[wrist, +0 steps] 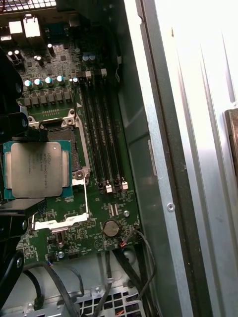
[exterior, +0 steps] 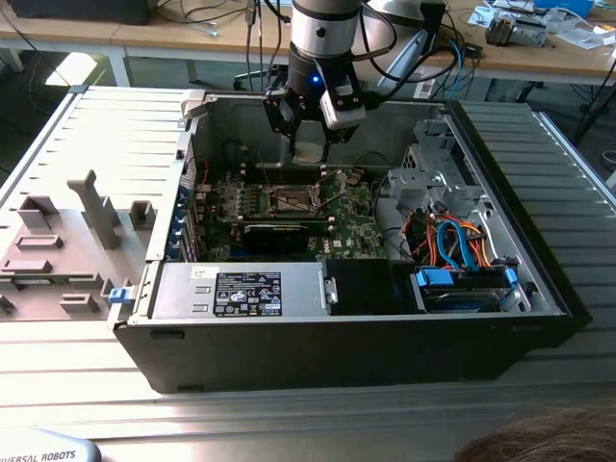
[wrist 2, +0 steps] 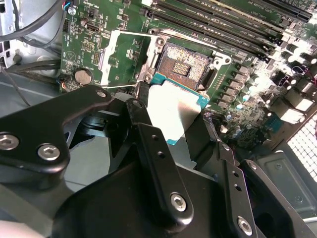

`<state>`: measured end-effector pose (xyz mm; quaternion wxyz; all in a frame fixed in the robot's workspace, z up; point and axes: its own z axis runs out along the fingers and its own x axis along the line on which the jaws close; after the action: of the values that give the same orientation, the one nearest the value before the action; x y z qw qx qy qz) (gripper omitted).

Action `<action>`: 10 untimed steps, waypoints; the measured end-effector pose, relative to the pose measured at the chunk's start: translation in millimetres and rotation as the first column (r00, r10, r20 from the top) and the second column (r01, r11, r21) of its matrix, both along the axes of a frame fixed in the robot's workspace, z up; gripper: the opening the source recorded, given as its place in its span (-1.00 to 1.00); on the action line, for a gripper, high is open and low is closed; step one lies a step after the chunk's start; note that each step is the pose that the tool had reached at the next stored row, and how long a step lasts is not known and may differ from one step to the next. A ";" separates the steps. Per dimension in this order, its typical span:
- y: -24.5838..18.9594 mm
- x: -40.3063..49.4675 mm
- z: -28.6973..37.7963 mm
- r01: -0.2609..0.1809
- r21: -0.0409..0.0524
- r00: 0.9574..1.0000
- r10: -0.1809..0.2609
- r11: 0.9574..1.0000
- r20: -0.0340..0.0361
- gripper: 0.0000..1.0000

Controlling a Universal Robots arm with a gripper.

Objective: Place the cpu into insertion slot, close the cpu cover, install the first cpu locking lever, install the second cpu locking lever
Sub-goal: 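Place the cpu into insertion slot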

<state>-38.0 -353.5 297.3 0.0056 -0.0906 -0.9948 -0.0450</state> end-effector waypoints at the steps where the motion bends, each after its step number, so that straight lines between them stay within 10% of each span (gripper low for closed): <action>1: 0.0 0.0 0.0 0.001 0.000 1.000 -0.001 1.000 0.000 0.08; 10: 0.0 0.0 -0.1 0.010 0.000 1.000 -0.010 1.000 0.000 0.08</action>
<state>-38.0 -353.5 297.2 0.0054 -0.0954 -0.9944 -0.0451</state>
